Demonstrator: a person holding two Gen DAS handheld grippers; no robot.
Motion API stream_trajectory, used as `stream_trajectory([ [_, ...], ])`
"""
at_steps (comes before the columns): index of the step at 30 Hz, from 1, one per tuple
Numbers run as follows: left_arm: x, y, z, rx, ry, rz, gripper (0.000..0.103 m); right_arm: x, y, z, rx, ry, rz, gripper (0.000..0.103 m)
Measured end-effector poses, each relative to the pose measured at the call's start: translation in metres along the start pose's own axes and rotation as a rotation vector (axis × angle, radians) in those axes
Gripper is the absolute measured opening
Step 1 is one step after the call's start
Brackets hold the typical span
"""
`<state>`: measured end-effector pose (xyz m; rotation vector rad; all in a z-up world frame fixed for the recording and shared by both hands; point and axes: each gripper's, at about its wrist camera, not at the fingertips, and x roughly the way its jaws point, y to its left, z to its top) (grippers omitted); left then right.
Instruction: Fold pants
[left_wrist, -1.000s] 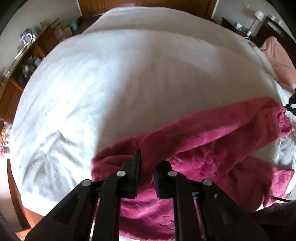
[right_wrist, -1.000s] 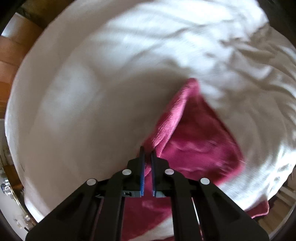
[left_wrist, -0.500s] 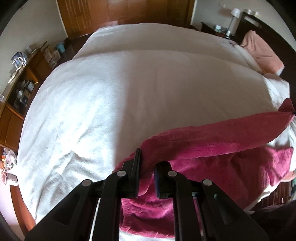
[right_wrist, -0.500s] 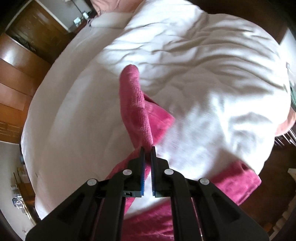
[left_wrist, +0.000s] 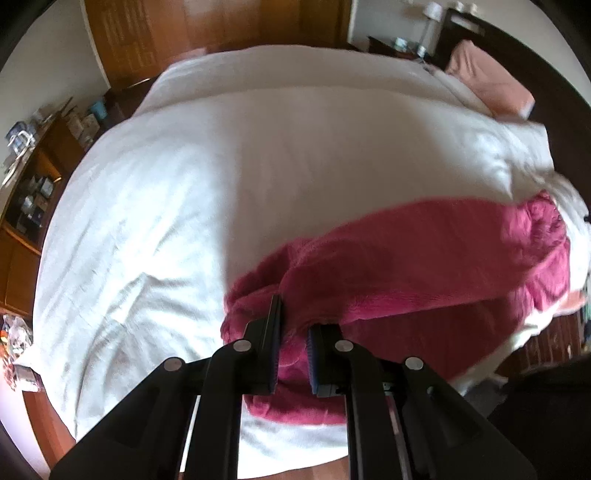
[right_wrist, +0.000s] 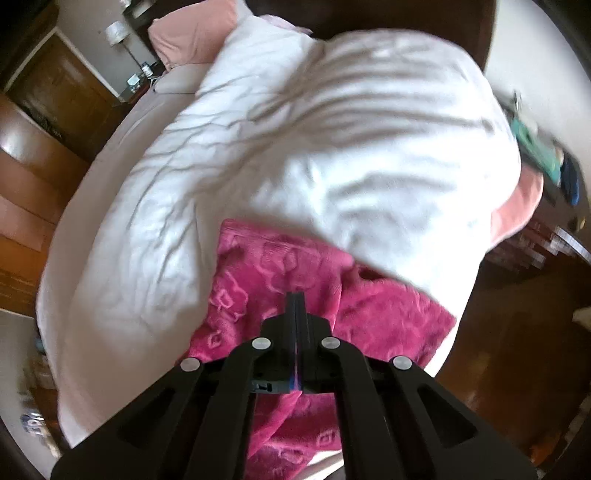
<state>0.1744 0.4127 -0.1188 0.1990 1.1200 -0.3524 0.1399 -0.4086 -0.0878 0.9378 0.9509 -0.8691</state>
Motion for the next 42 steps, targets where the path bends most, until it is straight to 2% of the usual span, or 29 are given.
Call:
stream_trajectory([
  [3, 0.007, -0.007, -0.015, 0.032, 0.026, 0.0, 0.011, 0.01, -0.026, -0.016, 0.072, 0.013, 0.039, 0.001],
  [5, 0.012, -0.006, -0.021, 0.025, 0.045, -0.003, 0.011, 0.022, -0.04, -0.026, 0.126, 0.045, 0.087, 0.008],
  [7, 0.014, -0.003, -0.023, 0.022, 0.055, 0.001, 0.011, 0.036, -0.052, -0.037, 0.188, 0.074, 0.126, 0.034],
  [9, 0.014, -0.003, -0.023, 0.024, 0.064, 0.007, 0.011, 0.045, -0.057, -0.042, 0.217, 0.071, 0.147, 0.042],
  [15, 0.01, -0.01, -0.017, 0.05, 0.083, 0.034, 0.011, 0.077, -0.064, -0.034, 0.239, 0.054, 0.168, 0.042],
  [18, 0.01, -0.014, -0.013, 0.057, 0.096, 0.052, 0.011, 0.094, -0.065, -0.024, 0.264, 0.051, 0.21, 0.042],
  [23, 0.012, -0.022, -0.005, 0.065, 0.119, 0.077, 0.011, 0.112, -0.056, -0.008, 0.239, 0.061, 0.228, 0.042],
  [29, 0.021, -0.025, 0.002, 0.054, 0.132, 0.093, 0.011, 0.118, -0.042, 0.001, 0.151, 0.083, 0.225, 0.02],
  [34, 0.025, -0.025, 0.003, 0.041, 0.139, 0.097, 0.011, 0.11, -0.036, 0.003, 0.125, 0.079, 0.3, 0.019],
  [41, 0.024, -0.022, 0.002, 0.044, 0.149, 0.099, 0.011, 0.127, -0.028, 0.005, 0.107, 0.068, 0.231, 0.02],
  [42, 0.024, -0.022, 0.002, 0.046, 0.148, 0.099, 0.011, 0.128, -0.026, 0.005, 0.112, 0.07, 0.226, 0.015],
])
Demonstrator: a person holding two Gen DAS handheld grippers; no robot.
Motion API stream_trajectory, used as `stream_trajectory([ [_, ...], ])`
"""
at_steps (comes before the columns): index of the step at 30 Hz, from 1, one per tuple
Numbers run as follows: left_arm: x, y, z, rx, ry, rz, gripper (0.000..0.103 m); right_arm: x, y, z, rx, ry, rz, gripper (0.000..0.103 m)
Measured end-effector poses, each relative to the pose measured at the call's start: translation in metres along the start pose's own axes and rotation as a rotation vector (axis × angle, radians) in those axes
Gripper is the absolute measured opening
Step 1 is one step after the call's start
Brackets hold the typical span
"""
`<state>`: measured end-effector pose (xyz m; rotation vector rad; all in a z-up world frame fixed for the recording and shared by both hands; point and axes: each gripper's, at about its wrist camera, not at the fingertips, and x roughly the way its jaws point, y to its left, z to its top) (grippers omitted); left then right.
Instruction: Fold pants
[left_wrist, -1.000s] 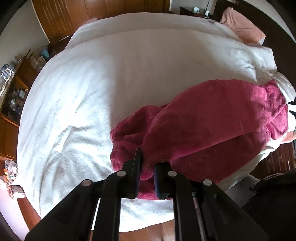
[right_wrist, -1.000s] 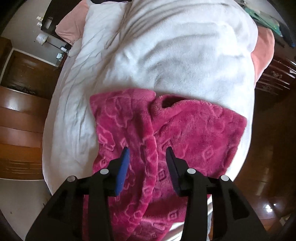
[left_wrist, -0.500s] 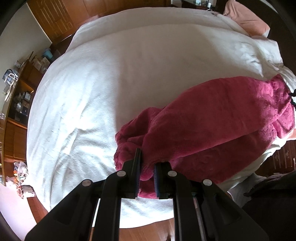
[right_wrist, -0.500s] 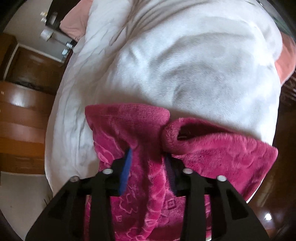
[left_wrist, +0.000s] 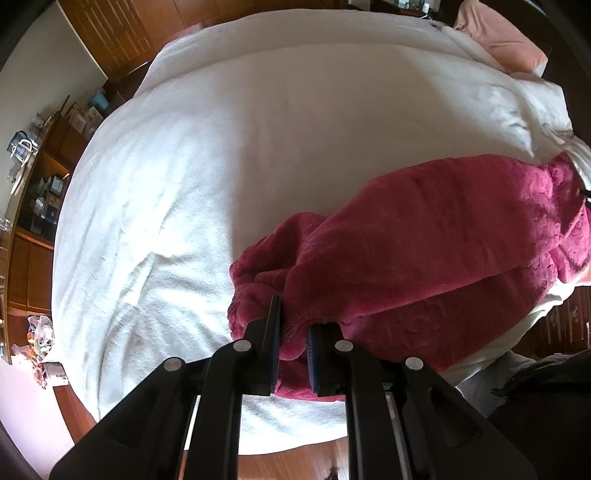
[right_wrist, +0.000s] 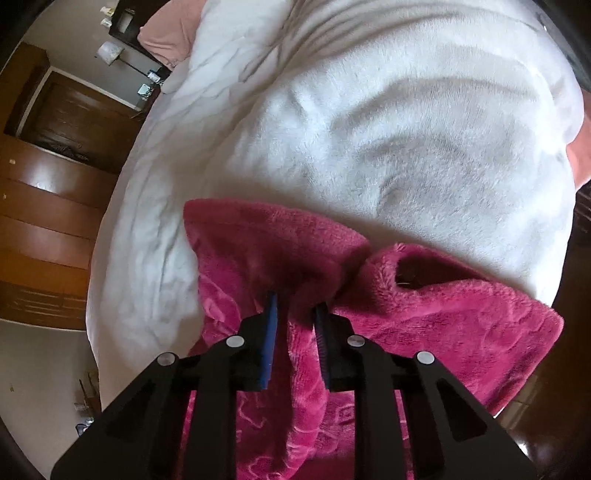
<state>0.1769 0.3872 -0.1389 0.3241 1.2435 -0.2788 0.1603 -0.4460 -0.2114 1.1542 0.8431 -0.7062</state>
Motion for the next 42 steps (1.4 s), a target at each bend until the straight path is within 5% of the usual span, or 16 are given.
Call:
stream_trajectory([
  [1, 0.0, 0.0, 0.0, 0.001, -0.001, 0.0, 0.011, -0.002, 0.002, 0.0, -0.004, -0.011, -0.009, 0.005],
  [9, 0.0, 0.004, -0.005, -0.007, -0.021, -0.019, 0.011, -0.067, 0.043, 0.006, -0.096, -0.169, -0.019, 0.004],
  [16, 0.006, -0.006, -0.027, 0.055, -0.003, -0.054, 0.011, -0.132, 0.02, 0.0, -0.101, -0.291, -0.053, 0.004],
  [26, 0.065, -0.036, -0.092, 0.236, 0.165, -0.018, 0.012, -0.095, -0.093, -0.041, 0.043, -0.184, -0.297, 0.004],
  [30, 0.089, -0.042, -0.105, 0.292, 0.215, 0.033, 0.014, -0.077, -0.12, -0.052, 0.081, -0.144, -0.318, 0.012],
  [35, 0.091, -0.038, -0.11, 0.277, 0.214, 0.022, 0.025, -0.079, -0.112, -0.061, 0.013, -0.151, -0.377, 0.013],
  [42, 0.086, -0.021, -0.119, 0.217, 0.212, -0.012, 0.031, -0.099, -0.075, -0.067, -0.103, -0.19, -0.398, 0.035],
])
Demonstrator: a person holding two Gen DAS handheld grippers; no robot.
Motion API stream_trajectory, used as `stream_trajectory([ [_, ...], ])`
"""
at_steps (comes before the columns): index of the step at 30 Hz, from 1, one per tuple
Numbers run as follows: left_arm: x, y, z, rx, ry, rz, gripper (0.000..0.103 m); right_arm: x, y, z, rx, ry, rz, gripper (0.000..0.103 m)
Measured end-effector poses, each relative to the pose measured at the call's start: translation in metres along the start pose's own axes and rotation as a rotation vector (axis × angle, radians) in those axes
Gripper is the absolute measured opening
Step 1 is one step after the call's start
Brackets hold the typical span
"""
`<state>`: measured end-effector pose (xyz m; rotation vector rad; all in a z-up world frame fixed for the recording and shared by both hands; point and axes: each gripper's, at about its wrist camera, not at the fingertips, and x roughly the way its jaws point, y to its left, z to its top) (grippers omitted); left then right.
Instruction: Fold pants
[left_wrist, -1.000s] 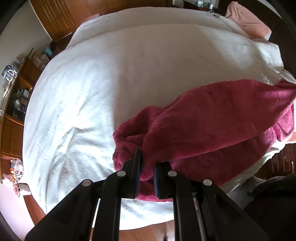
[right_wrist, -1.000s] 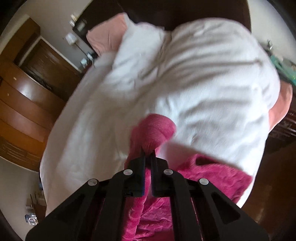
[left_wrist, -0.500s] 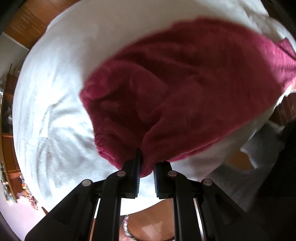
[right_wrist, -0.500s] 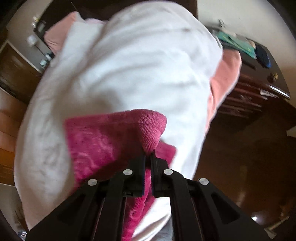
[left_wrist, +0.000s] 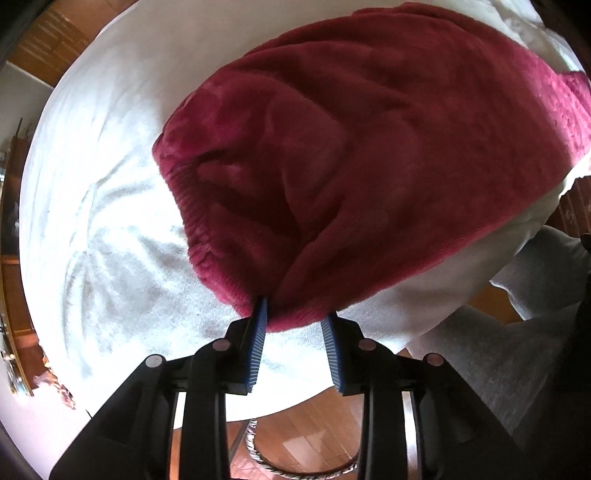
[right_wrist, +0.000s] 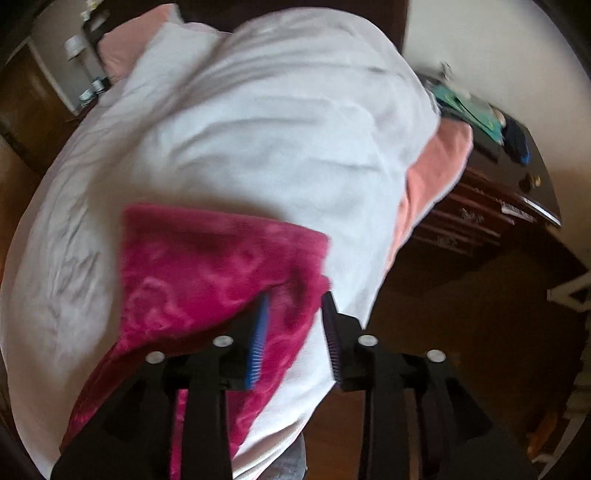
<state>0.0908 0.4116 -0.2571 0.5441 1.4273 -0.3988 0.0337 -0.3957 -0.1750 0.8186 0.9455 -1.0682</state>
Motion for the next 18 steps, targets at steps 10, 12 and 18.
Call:
stream_trajectory([
  [10, -0.024, 0.032, -0.006, -0.145, -0.034, -0.095, 0.032, -0.028, 0.125, -0.03, -0.27, 0.017, 0.175, 0.042],
  [12, -0.026, 0.038, -0.011, -0.182, -0.035, -0.118, 0.032, -0.03, 0.16, -0.041, -0.337, 0.038, 0.22, 0.042],
  [18, -0.02, 0.054, -0.036, -0.303, -0.027, -0.148, 0.032, -0.03, 0.257, -0.086, -0.524, 0.13, 0.343, 0.043],
])
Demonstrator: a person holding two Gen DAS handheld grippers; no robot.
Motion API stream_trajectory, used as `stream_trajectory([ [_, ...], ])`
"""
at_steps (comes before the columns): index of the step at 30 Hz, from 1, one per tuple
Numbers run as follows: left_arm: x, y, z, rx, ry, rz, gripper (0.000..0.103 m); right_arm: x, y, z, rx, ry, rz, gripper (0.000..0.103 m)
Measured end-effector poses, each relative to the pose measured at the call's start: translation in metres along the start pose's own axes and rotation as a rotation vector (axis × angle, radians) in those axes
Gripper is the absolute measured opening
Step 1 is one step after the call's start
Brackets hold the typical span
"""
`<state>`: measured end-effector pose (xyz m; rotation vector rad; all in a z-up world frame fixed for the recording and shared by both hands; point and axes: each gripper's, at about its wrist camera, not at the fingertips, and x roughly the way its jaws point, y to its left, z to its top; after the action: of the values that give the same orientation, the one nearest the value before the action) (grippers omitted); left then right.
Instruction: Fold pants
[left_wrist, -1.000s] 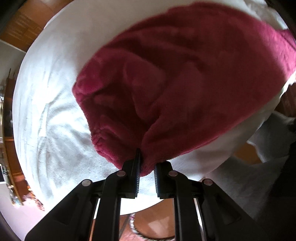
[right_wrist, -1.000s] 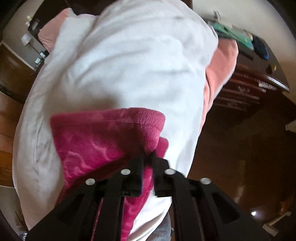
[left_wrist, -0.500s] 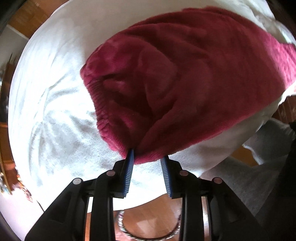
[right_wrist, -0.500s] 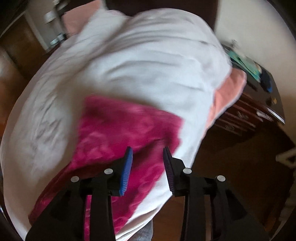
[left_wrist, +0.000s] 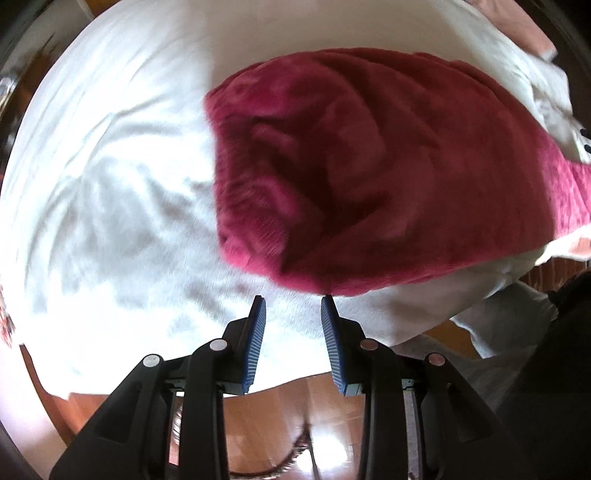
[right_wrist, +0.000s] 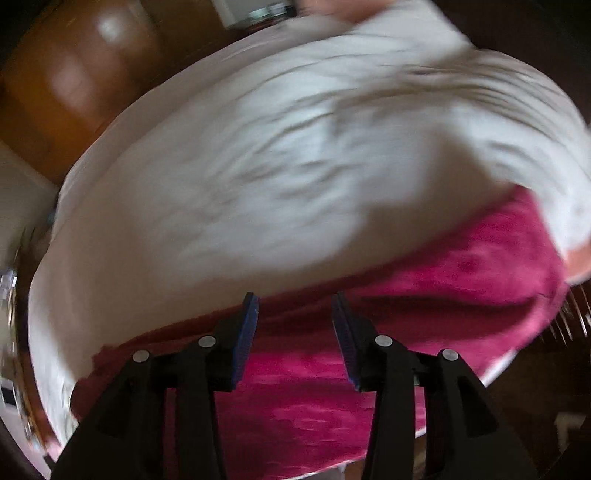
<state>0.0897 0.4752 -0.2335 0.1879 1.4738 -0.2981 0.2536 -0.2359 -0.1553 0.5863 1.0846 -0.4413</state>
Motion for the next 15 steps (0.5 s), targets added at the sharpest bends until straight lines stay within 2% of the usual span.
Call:
stream_trajectory([
  [5, -0.009, 0.027, -0.01, -0.167, -0.017, -0.028, 0.035, 0.036, 0.094, 0.001, -0.158, 0.088, 0.151, 0.043],
  [8, -0.019, 0.041, -0.009, -0.261, -0.058, -0.064, 0.044, 0.057, 0.144, -0.003, -0.234, 0.14, 0.21, 0.043],
  [10, -0.025, 0.049, -0.004, -0.325, -0.091, -0.093, 0.058, 0.074, 0.181, -0.007, -0.294, 0.185, 0.254, 0.043],
  [12, -0.029, 0.056, 0.004, -0.376, -0.118, -0.125, 0.064, 0.088, 0.21, -0.013, -0.334, 0.231, 0.287, 0.043],
  [15, -0.026, 0.061, 0.016, -0.469, -0.141, -0.17, 0.068, 0.11, 0.248, -0.024, -0.383, 0.296, 0.313, 0.043],
])
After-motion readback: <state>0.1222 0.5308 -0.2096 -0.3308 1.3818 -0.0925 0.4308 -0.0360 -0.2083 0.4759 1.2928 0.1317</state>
